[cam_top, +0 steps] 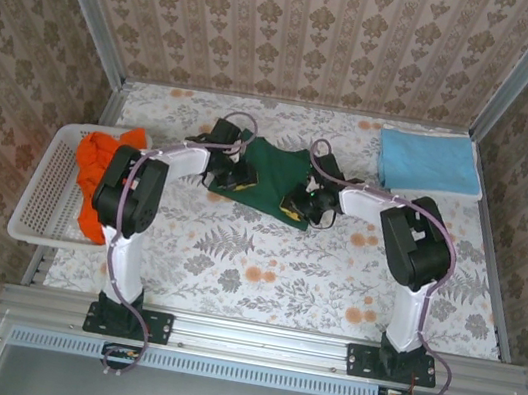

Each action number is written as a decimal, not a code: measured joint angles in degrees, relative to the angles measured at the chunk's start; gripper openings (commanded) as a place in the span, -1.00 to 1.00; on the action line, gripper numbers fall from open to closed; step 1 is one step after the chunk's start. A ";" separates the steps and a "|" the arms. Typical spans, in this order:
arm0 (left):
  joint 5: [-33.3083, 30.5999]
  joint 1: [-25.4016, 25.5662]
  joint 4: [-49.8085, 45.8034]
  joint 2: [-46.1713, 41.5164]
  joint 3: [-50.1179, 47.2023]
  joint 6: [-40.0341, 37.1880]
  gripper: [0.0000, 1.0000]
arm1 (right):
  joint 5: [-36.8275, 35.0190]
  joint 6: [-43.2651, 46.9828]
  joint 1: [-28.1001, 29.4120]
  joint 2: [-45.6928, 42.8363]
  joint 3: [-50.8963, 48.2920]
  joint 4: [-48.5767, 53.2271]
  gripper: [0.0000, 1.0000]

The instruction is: Fold and stack the t-shirts

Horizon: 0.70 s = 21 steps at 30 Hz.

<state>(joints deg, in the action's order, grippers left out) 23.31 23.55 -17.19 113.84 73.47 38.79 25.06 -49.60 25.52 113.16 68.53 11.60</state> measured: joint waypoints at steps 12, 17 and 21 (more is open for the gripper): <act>-1.20 7.91 9.29 -21.22 -28.52 0.79 -0.35 | 0.31 4.09 3.37 -11.61 -17.35 -5.70 -0.56; -3.50 14.88 8.72 -34.77 -40.74 5.31 -0.29 | 0.57 3.02 7.85 -22.62 -29.66 -6.64 -0.44; -6.01 15.32 2.43 -43.39 -43.80 7.50 -0.08 | 1.11 1.46 8.59 -29.09 -33.73 -5.62 -0.04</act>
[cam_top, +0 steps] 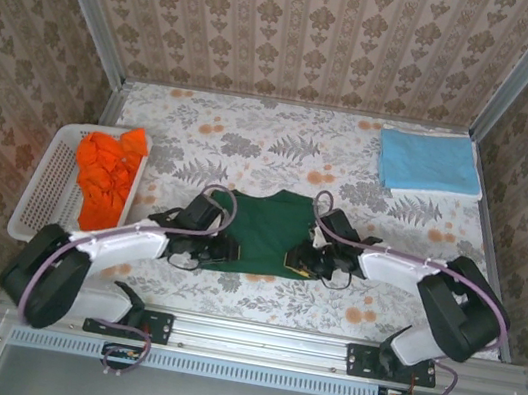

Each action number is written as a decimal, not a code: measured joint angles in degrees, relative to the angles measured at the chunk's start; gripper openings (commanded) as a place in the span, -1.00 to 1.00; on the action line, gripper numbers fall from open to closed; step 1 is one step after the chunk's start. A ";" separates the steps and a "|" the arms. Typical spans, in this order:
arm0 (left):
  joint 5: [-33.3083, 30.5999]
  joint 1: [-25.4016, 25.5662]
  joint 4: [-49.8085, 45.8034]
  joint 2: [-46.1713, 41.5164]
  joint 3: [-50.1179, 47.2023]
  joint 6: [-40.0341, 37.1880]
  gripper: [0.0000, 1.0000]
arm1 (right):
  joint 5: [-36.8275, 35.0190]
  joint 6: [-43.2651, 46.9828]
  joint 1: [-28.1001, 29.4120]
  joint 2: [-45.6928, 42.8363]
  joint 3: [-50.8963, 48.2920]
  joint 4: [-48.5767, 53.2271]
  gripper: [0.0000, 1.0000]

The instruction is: Fold and stack the t-shirts

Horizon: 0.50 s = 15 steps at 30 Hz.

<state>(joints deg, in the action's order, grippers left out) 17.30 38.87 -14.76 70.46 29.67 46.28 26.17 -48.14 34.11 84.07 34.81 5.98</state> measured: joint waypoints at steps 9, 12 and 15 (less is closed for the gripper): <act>-2.01 -14.58 -9.09 -7.67 9.75 -5.03 0.21 | -6.49 3.43 -8.81 -13.42 1.92 0.52 0.44; -0.85 -19.47 -8.04 -1.49 13.92 -8.35 0.25 | -7.45 6.10 -15.65 -10.45 3.02 -2.16 0.47; 1.70 -22.56 -5.95 7.63 17.44 -11.13 0.25 | -7.06 9.86 -18.36 -2.54 7.89 -2.38 0.43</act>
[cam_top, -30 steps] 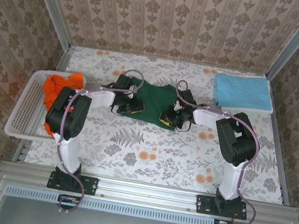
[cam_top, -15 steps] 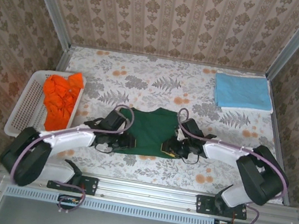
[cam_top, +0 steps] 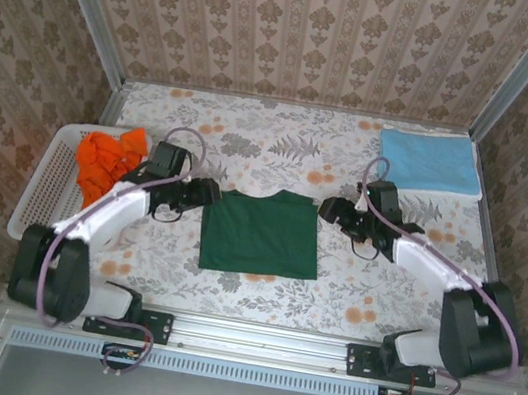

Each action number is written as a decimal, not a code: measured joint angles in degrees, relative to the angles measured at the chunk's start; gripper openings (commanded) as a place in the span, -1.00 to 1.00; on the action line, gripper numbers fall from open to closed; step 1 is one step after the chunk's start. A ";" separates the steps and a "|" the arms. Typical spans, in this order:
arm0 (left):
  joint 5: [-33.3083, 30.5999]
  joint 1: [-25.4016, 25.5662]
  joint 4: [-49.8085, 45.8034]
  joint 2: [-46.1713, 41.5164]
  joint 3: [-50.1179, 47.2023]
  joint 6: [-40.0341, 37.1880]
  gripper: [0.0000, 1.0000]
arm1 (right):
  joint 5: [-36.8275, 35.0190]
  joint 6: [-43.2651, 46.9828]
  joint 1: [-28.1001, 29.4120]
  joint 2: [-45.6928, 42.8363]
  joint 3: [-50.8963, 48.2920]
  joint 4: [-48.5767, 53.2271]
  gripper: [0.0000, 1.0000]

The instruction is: Fold and stack the t-shirts

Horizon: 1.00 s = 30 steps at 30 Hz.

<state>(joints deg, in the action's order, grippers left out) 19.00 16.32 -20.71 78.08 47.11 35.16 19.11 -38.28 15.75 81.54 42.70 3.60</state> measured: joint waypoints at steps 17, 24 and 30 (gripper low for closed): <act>8.37 -0.98 5.64 20.63 9.27 -6.71 -0.53 | 3.04 7.45 1.18 21.81 14.29 0.09 -0.34; 9.33 -0.98 7.19 16.65 6.23 -6.78 -1.00 | 4.96 7.54 1.49 21.70 14.69 0.52 -0.95; 7.52 -1.01 8.24 7.19 1.14 -6.49 -1.00 | 6.25 5.81 1.95 15.74 13.70 0.04 -1.00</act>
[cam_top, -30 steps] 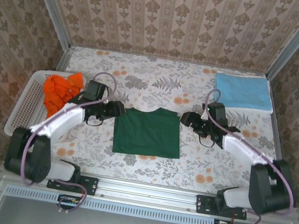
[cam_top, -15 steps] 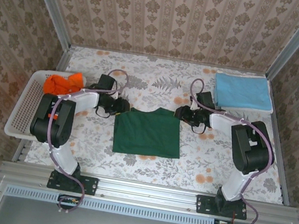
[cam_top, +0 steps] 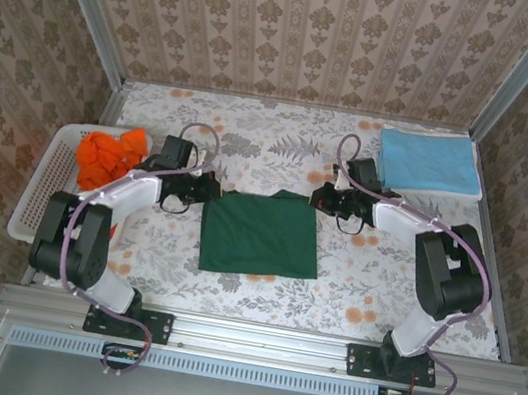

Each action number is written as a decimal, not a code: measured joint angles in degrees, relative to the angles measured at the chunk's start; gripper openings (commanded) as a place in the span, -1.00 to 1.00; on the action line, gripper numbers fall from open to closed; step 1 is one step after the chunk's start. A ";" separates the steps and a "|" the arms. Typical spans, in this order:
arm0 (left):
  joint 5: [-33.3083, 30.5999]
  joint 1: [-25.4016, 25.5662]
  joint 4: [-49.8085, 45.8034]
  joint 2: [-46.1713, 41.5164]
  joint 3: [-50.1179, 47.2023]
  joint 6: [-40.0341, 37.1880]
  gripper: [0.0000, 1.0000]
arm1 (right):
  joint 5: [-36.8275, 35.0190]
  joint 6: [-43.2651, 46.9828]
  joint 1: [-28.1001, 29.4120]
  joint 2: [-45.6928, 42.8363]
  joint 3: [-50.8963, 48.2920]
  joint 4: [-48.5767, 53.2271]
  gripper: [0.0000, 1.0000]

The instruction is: Fold and stack the t-shirts

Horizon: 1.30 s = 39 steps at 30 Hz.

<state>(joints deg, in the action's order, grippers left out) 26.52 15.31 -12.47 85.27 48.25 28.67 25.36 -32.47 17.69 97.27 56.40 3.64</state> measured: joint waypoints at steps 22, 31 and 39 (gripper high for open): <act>-13.60 -4.07 -6.36 2.60 0.79 6.32 0.12 | -5.70 -2.43 0.13 18.32 22.56 10.60 0.39; -18.88 11.26 -9.75 -11.39 2.23 8.63 -0.19 | -2.29 -6.93 2.62 -3.82 0.44 1.66 -0.07; -14.19 22.27 -4.13 -6.97 -2.82 14.27 -0.26 | 4.02 -11.30 10.19 -4.33 -10.19 -3.28 -0.30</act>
<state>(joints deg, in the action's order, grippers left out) 12.34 37.58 -16.60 78.30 45.43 42.94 29.39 -43.77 27.88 92.95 46.22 0.36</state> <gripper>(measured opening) 0.382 0.369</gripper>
